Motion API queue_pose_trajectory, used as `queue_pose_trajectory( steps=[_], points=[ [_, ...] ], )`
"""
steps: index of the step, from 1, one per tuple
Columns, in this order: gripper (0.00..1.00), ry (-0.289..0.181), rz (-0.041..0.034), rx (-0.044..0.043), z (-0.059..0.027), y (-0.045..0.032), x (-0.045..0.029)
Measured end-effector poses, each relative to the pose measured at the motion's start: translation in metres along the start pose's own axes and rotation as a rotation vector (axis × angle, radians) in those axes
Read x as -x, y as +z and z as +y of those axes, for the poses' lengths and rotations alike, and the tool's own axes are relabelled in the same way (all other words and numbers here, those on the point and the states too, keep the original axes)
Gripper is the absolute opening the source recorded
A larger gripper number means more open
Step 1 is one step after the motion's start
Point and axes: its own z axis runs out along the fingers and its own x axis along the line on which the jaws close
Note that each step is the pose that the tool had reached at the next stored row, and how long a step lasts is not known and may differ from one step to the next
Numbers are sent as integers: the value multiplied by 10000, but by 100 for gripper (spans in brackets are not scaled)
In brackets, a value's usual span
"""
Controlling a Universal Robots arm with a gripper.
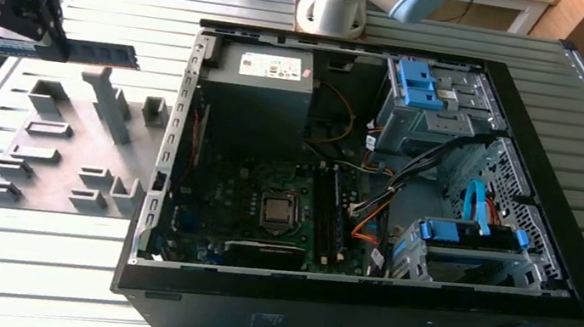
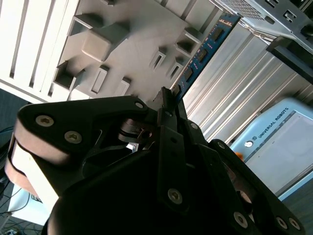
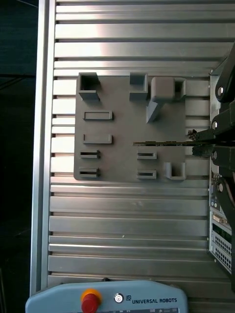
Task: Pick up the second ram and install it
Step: 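Pick up the second ram and move it above second insertion slot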
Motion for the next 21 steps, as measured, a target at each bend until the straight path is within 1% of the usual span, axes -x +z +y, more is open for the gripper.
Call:
queue_pose_trajectory(
  steps=[21],
  points=[
    [14,0,0,0,-81,-2,0]
  ],
)
